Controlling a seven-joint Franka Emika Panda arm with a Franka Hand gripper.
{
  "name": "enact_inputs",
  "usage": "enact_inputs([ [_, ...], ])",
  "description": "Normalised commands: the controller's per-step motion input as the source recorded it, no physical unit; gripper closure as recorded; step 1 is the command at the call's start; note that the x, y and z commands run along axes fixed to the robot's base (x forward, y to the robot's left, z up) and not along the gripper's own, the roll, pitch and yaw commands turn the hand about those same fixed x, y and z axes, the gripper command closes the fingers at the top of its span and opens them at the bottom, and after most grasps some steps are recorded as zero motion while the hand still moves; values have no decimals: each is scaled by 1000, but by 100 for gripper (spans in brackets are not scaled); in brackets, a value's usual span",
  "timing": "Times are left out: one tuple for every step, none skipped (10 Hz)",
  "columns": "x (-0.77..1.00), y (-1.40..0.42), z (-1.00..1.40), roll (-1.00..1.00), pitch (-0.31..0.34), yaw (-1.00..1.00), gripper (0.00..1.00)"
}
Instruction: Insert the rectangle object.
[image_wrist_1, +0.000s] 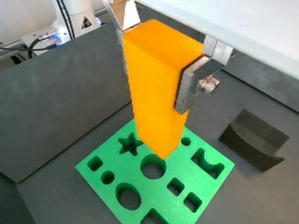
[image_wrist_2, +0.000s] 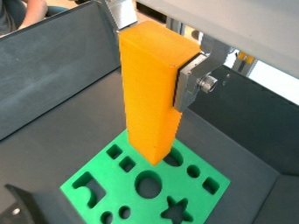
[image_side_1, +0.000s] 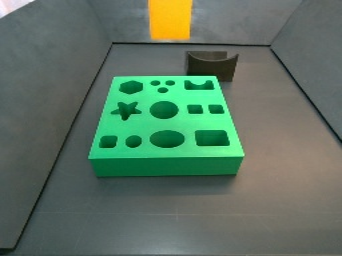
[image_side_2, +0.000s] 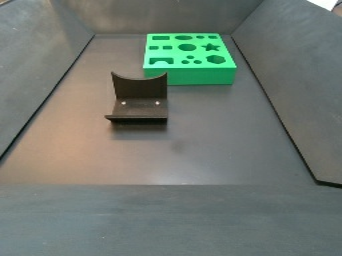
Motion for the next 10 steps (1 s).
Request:
enact_inputs([
  [663,-417,-1000,-30,-6,186,100],
  [577,-360,-1000,0,0,280,100],
  [526,-277,-1000,0,0,329,100],
  [480,-269,-991,90,0,306,100],
  [429,-257,-960,123,-21,294,100],
  [486,-337,-994,39,-70,209,100],
  [497,-314,-700,50,-44,0,100],
  [543,-294,-591,81,0,-54,100],
  [534,-251,-500,50,0,-154,100],
  [486,-46,-257,0,19,-346,100],
])
